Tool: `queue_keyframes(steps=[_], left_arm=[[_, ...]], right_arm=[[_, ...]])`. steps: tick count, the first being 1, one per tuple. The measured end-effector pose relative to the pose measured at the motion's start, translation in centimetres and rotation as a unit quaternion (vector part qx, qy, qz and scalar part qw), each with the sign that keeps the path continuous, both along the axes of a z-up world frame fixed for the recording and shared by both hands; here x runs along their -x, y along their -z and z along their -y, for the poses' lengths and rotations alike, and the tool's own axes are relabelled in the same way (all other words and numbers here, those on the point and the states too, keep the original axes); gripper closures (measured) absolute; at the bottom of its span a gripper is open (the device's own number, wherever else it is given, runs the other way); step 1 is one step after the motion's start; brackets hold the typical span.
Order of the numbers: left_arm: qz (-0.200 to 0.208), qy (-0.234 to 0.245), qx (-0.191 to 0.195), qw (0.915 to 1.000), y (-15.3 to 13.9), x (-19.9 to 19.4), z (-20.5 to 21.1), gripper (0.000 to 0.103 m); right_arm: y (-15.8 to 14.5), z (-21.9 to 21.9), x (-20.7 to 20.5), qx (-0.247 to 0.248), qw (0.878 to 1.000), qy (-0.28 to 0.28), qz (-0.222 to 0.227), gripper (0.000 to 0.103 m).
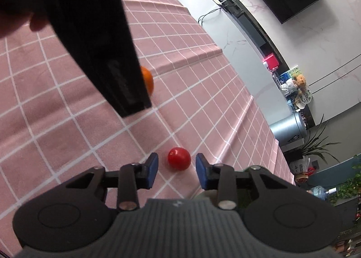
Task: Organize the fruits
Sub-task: 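Grasp the orange with the left gripper while the right gripper grasps the red tomato, then carry the orange and tomato into the colander and open both grippers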
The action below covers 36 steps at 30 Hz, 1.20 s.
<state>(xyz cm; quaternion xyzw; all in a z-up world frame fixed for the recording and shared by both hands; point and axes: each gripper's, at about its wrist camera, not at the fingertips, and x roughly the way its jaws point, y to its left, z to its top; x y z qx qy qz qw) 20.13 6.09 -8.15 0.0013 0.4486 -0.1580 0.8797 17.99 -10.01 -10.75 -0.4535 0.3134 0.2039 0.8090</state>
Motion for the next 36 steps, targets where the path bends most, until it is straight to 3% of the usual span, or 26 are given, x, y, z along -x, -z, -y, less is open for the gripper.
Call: queue_keyframes(steps=[7,11,20,27,32,36], left_arm=[[0.0,-0.042,0.011,0.9991,-0.5,0.2,-2.4,0.055],[0.005,-0.041,0.017,0.999,-0.9,0.2,-2.5,0.055],[0.009,-0.03,-0.001,0.9995,-1.4,1.2,-1.4,0.055],[0.019,-0.031,0.006,0.9993,-3.1,2.1,-0.6,0.055],[0.025,-0.03,0.021,0.999,-4.7,3.4,0.8,0.055],[0.032,-0.008,0.025,0.9991,-6.0,4.1,3.1,0.055]], right_arm=[[0.7,-0.8,-1.8,0.02,1.0,0.013,-0.014,0.075],[1.2,-0.7,-2.2,0.026,0.999,0.017,-0.027,0.081],[0.5,-0.5,-1.7,0.003,1.0,0.025,-0.01,0.082],[-4.6,0.9,1.3,-0.106,0.994,0.038,0.01,0.082],[-8.7,3.9,3.7,-0.21,0.974,0.079,0.01,0.082],[-10.5,6.8,5.4,-0.259,0.959,0.115,0.007,0.082]])
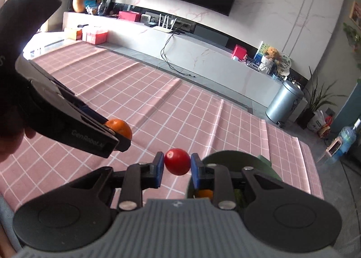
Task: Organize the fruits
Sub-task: 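Carry the orange and tomato into the colander and open both grippers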
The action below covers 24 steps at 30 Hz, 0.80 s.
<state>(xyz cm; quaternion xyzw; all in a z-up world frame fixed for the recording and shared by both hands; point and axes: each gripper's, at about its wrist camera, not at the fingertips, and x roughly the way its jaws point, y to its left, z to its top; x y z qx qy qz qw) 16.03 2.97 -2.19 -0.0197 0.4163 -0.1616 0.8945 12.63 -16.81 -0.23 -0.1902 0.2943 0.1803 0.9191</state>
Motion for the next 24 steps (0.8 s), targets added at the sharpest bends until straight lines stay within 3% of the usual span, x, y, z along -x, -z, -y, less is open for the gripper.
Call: queue_keyframes(steps=[12,19,24], left_arm=[[0.011,0.078,0.005,0.9969,-2.5,0.6,8.0,0.055],[-0.006,0.1,-0.004,0.995,-1.6,-0.4,11.4,0.055],[-0.042,0.09,-0.008,0.995,-0.3,-2.4,12.8,0.055]], right_arm=[[-0.4,9.3,2.7,-0.099,0.991,0.082,-0.029,0.082],[0.7,15.0,2.4,-0.178,0.974,0.128,-0.054,0.082],[1.6,16.1,1.0,-0.19,0.971,0.127,-0.066,0.082]])
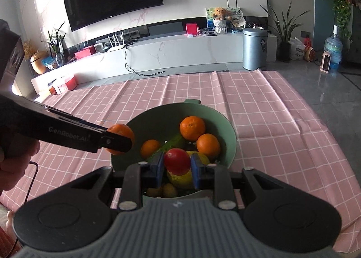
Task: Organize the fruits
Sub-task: 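Carry the orange and tomato into the colander and open both grippers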
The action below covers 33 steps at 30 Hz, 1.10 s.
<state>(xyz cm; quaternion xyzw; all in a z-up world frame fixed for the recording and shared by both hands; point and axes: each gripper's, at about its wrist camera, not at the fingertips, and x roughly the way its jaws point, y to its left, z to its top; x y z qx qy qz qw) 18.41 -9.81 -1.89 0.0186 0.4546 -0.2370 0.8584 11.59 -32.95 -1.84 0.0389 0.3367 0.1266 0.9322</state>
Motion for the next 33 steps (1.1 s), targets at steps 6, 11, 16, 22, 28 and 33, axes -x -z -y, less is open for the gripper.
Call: queue_keyframes(steps=[6,11,16,22,28,33], left_arm=[[-0.013,-0.012,-0.012,0.9998,1.3,-2.1,1.1,0.055],[-0.015,-0.022,-0.008,0.9996,1.7,-4.0,1.2,0.055],[-0.02,-0.023,-0.018,0.9994,2.1,-5.6,1.8,0.055],[-0.032,-0.019,-0.023,0.999,3.0,-6.5,2.2,0.055],[-0.045,-0.019,-0.023,0.9985,3.8,-7.0,2.3,0.054],[-0.041,-0.017,-0.026,0.9987,3.6,-6.6,2.3,0.053]], right_arm=[[1.1,0.0,-2.2,0.001,1.0,-0.004,-0.006,0.082],[1.8,-0.7,-4.9,0.009,1.0,-0.011,-0.006,0.082],[2.4,-1.5,-7.0,0.03,0.999,-0.019,-0.002,0.082],[3.5,-1.3,-8.4,0.036,0.999,-0.021,-0.014,0.082],[4.4,-1.0,-9.0,0.031,0.999,-0.019,-0.029,0.082],[4.3,-1.0,-9.2,0.025,0.999,-0.019,-0.037,0.081]])
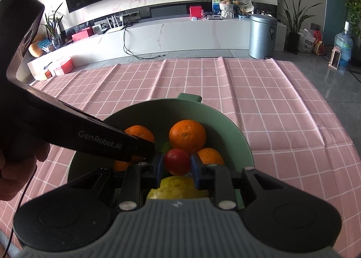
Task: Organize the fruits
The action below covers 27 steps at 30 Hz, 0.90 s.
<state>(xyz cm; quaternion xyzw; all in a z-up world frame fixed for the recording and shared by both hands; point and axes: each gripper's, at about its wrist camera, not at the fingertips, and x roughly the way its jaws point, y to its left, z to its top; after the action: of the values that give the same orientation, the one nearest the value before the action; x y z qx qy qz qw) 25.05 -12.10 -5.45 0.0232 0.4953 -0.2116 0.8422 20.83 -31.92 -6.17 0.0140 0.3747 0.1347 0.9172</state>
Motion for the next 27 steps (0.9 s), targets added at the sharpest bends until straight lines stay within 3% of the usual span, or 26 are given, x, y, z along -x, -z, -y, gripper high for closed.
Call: queue_keyframes(steps=[3,4,5,9,12,19,27], left_arm=[[0.014,0.002,0.006,0.9999,-0.9,0.5,-0.1,0.047],[0.019,0.004,0.01,0.9998,-1.4,0.7,-0.2,0.044],[0.022,0.007,0.015,0.9996,-1.8,1.0,-0.3,0.04],[0.052,0.007,0.016,0.9985,-4.2,2.6,-0.9,0.04],[0.091,0.0,0.01,0.9958,-6.2,4.5,-1.5,0.039],[0.198,-0.024,-0.039,0.9792,-10.2,10.6,-2.7,0.03],[0.263,-0.054,-0.062,0.9614,-12.4,16.5,-4.2,0.015]], right_arm=[[-0.4,-0.1,0.2,0.001,1.0,-0.001,-0.001,0.081],[-0.6,-0.1,0.2,0.001,1.0,0.0,-0.002,0.075],[-0.9,-0.1,0.2,0.0,1.0,0.002,-0.001,0.063],[-2.7,-0.1,1.3,-0.001,1.0,0.006,0.015,0.059],[-4.5,0.0,2.8,-0.001,0.999,0.018,0.038,0.049],[-8.8,0.2,8.0,-0.024,0.994,0.052,0.091,0.034],[-11.0,-0.5,13.8,-0.041,0.989,0.078,0.119,0.02]])
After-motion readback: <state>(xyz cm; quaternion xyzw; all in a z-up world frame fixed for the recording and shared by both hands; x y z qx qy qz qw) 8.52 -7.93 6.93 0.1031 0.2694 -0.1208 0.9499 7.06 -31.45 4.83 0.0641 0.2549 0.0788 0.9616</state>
